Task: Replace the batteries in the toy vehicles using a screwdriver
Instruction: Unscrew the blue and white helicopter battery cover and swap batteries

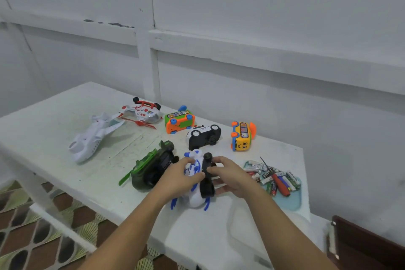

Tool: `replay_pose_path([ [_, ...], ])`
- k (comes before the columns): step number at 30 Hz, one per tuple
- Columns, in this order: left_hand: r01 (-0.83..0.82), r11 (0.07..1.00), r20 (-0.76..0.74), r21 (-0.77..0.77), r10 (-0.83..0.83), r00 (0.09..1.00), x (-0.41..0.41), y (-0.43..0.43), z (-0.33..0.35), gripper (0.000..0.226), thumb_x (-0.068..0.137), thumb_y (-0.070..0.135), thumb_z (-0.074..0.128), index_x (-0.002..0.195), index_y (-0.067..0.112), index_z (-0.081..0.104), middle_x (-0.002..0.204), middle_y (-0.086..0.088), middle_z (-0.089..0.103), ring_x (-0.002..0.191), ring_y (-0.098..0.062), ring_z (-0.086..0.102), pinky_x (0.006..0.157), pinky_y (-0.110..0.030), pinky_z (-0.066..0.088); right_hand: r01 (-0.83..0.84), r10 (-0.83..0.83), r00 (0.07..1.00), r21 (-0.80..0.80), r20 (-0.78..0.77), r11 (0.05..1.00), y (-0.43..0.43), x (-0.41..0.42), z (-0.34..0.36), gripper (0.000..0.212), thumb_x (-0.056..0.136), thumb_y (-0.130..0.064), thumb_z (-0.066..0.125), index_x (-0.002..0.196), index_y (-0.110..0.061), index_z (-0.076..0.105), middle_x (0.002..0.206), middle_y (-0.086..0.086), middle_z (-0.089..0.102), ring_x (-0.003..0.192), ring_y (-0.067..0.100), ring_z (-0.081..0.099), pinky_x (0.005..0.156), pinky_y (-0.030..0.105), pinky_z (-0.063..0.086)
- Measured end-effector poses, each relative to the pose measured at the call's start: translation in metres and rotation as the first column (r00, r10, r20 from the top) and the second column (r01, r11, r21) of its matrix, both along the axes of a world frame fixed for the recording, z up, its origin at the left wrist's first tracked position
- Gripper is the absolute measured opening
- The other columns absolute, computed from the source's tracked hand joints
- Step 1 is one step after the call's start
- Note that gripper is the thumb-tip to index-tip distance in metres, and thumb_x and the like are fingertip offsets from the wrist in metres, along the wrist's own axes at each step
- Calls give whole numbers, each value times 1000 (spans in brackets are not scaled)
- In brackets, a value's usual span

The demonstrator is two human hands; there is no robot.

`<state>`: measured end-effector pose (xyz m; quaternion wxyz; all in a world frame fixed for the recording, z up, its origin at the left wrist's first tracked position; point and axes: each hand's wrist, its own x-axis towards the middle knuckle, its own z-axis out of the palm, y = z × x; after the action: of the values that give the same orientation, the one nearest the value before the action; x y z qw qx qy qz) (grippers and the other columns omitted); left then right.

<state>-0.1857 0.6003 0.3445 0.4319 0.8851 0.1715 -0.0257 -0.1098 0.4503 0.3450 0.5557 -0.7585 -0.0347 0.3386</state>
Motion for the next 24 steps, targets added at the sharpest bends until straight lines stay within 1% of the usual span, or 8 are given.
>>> replay_pose_path([
  [5, 44, 988, 52, -151, -36, 998, 0, 4, 5, 51, 89, 30, 67, 136, 35, 49, 126, 5, 53, 87, -3, 52, 72, -22, 52, 128, -131, 989, 48, 68, 991, 5, -12, 4, 37, 92, -8, 61, 123, -26, 52, 114, 11, 64, 98, 27, 67, 82, 49, 59],
  [9, 111, 924, 140, -366, -63, 988, -1, 3, 10, 50, 90, 15, 65, 131, 40, 50, 99, 21, 49, 83, 2, 53, 62, -17, 51, 204, -227, 948, 122, 223, 971, -5, -24, 18, 43, 89, -4, 66, 124, -29, 56, 105, 7, 67, 94, 20, 67, 74, 32, 58],
  [11, 139, 876, 165, -461, -70, 984, 1, 1, 15, 50, 90, 10, 62, 127, 43, 52, 100, 21, 51, 87, 3, 56, 64, -20, 53, 236, -268, 916, 140, 299, 962, -10, -31, 26, 47, 87, -4, 68, 124, -31, 57, 108, 5, 67, 93, 14, 66, 64, 19, 53],
  [12, 141, 849, 166, -510, -64, 984, 3, 0, 17, 50, 90, 8, 61, 125, 43, 54, 103, 17, 54, 88, -1, 58, 66, -23, 56, 252, -289, 902, 153, 320, 956, -13, -33, 29, 48, 86, -3, 68, 123, -31, 58, 109, 4, 67, 94, 15, 66, 63, 18, 53],
  [15, 184, 785, 171, -591, -102, 980, 7, -5, 23, 53, 89, 1, 57, 122, 42, 57, 110, 3, 57, 85, -13, 64, 66, -31, 61, 295, -336, 871, 166, 359, 941, -20, -37, 37, 51, 83, 0, 71, 123, -29, 58, 109, 1, 67, 91, 20, 70, 68, 26, 59],
  [18, 272, 736, 210, -620, -178, 961, 15, -8, 24, 60, 87, -3, 57, 125, 43, 56, 120, 1, 59, 97, -15, 67, 65, -29, 60, 314, -360, 851, 179, 383, 932, -30, -35, 42, 53, 82, 4, 71, 126, -23, 60, 111, 4, 68, 84, 22, 72, 71, 33, 60],
  [21, 327, 704, 236, -630, -227, 945, 24, -11, 24, 55, 88, 1, 63, 123, 43, 56, 112, -2, 70, 96, -21, 70, 75, -39, 61, 317, -390, 828, 236, 402, 918, -40, -31, 45, 52, 81, 8, 70, 124, -20, 61, 104, 5, 70, 70, 14, 72, 65, 28, 58],
  [24, 332, 698, 248, -635, -222, 943, 32, -18, 23, 39, 91, 11, 66, 120, 36, 57, 105, -3, 72, 91, -23, 72, 73, -40, 60, 304, -406, 834, 302, 374, 903, -51, -23, 46, 49, 80, 11, 70, 119, -18, 63, 101, 5, 72, 67, 14, 70, 63, 27, 57],
])
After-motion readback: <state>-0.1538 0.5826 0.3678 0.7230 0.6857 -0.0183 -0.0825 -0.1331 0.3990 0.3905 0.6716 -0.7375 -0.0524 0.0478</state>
